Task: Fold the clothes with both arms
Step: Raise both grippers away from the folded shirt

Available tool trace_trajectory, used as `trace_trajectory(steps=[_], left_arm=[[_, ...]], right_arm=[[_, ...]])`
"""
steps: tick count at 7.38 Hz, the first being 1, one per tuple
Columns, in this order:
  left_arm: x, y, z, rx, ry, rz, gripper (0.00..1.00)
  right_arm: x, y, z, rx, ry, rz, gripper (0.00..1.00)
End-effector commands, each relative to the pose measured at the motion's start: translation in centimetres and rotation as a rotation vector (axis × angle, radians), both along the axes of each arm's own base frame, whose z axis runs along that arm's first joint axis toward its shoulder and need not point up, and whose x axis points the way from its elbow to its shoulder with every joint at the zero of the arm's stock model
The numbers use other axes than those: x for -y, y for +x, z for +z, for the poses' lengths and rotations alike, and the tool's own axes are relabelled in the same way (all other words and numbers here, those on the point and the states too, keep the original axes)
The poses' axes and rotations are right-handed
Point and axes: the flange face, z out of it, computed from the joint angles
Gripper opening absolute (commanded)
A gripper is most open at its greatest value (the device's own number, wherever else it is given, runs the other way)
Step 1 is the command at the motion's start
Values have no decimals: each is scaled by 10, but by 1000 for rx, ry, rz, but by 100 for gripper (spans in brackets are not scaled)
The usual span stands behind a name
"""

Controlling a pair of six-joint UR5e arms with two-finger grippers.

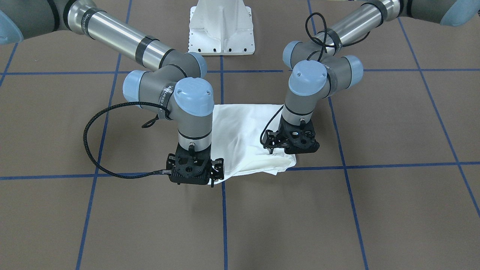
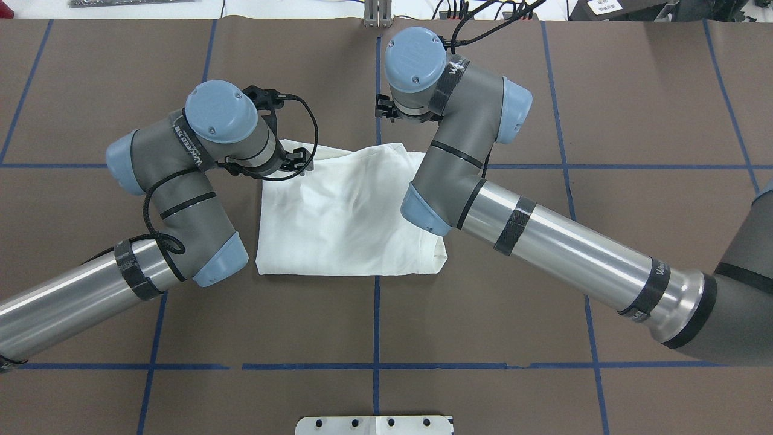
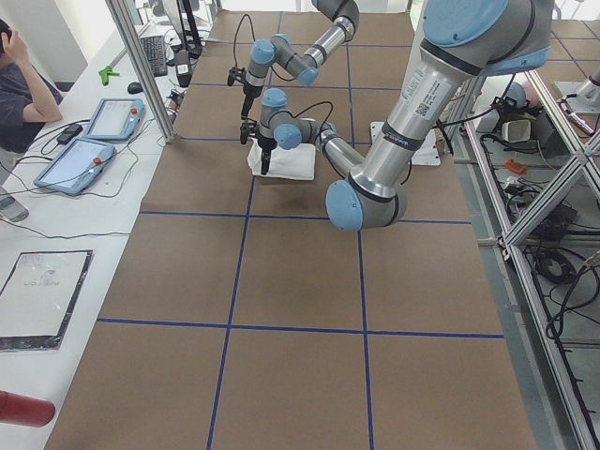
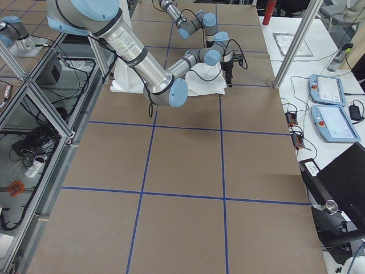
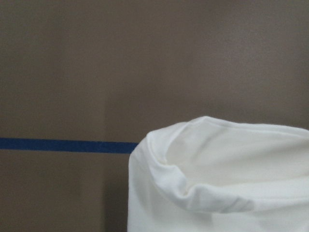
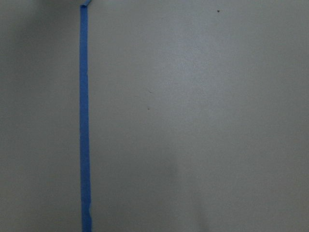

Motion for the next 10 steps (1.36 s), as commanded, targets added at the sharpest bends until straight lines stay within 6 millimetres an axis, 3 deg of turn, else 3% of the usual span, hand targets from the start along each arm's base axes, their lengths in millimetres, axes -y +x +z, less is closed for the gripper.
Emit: trace_trajectory(steps=[1,3,4,5,6,7,9,10], left_arm=[[17,5,5,33,-5,-43,100],[59,0,34,110,-49,-207,100],[73,-12,43,141,-31,-236,100],[81,-23,47,170,-4,-207,100],[98,-47,48,190,36,-176,100],[105,-60,38,165,55,-133,100],[94,-94,-5,17,49,-72,100],[73,-128,-9,-51,40,-38,100]], right_arm=[[0,0,-1,1,1,-1,100],[-1,-1,1,0,-1,-1,100],[-1,-1,2,-2,-1,-2,100],[-1,0,4,-5,-2,-1,100],[-1,0,4,-3,-1,-1,100],[-1,0,1,0,-1,-1,100],[-3,4,-6,22,-7,-10,100],[11,26,-7,69,-59,-39,100]])
